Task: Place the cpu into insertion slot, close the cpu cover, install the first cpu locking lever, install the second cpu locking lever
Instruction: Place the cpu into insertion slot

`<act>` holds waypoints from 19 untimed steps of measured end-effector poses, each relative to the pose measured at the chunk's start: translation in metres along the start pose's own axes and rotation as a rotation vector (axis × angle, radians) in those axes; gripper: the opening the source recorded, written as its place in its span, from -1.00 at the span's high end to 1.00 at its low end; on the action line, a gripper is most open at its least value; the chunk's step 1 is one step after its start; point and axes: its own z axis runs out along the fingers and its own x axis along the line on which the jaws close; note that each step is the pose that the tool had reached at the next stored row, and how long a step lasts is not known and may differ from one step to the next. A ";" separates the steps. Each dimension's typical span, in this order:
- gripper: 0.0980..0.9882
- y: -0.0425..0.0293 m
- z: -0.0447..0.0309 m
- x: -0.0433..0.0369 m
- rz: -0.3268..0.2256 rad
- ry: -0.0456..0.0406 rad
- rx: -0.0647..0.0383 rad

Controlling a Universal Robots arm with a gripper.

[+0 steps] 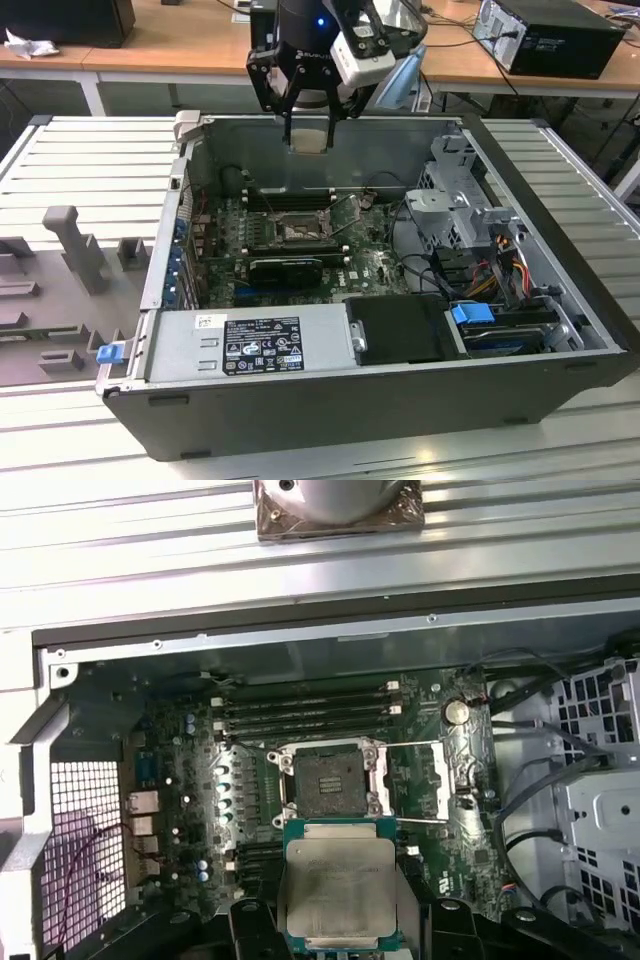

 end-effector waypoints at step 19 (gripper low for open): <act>0.03 0.0000 0.0007 0.0000 0.344 -0.0301 -0.005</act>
